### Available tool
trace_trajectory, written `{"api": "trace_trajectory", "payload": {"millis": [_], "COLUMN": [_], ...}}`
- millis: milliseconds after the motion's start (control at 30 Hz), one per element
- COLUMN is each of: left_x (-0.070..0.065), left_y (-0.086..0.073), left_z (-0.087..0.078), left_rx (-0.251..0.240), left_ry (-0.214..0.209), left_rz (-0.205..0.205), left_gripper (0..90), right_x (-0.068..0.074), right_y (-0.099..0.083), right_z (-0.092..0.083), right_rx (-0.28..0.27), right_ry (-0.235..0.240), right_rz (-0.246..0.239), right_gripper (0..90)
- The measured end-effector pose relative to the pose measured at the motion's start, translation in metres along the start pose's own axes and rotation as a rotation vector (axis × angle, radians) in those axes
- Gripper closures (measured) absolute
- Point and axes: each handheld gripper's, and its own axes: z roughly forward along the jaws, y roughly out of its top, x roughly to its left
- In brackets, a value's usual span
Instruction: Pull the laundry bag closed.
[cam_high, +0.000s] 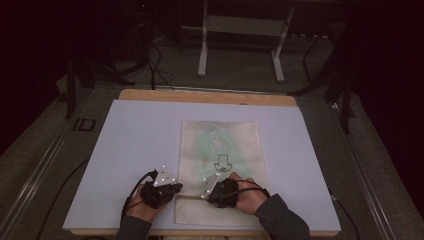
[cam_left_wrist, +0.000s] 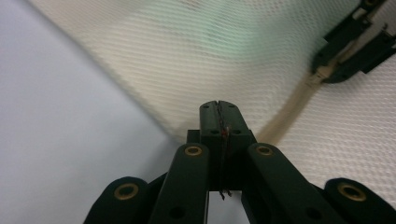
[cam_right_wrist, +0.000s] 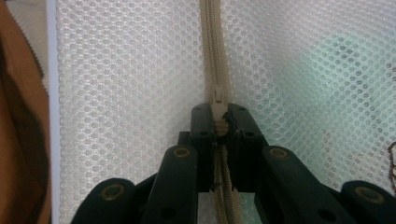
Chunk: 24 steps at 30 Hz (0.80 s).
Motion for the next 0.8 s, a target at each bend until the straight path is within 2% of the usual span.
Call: {"api": "trace_trajectory", "payload": {"millis": [100,200,433,800], "left_x": [-0.0009,0.0002,0.0052,0.0056], "left_y": [0.0002,-0.0014,-0.0022,-0.0027], "left_z": [0.0025,0.0063,0.0077,0.0083], "left_rx": [0.01,0.042,0.052,0.05], "left_ry": [-0.012,-0.02,-0.041,-0.041], "left_rz": [0.002,-0.011,-0.048,-0.05], "left_gripper": [89.1,89.1,89.3,89.5], "right_x": [-0.0002,-0.0004,0.0012,0.0027], "right_y": [0.0032,0.0056,0.0029,0.0029], "right_z": [0.0016,0.0025,-0.0002,-0.0007], "right_rx": [-0.005,-0.006,-0.003,0.003], "right_ry": [-0.008,-0.007,0.008,0.014], "right_rz": [0.002,-0.004,-0.007,-0.018], "right_gripper": [82.4,82.4,82.5,82.5]}}
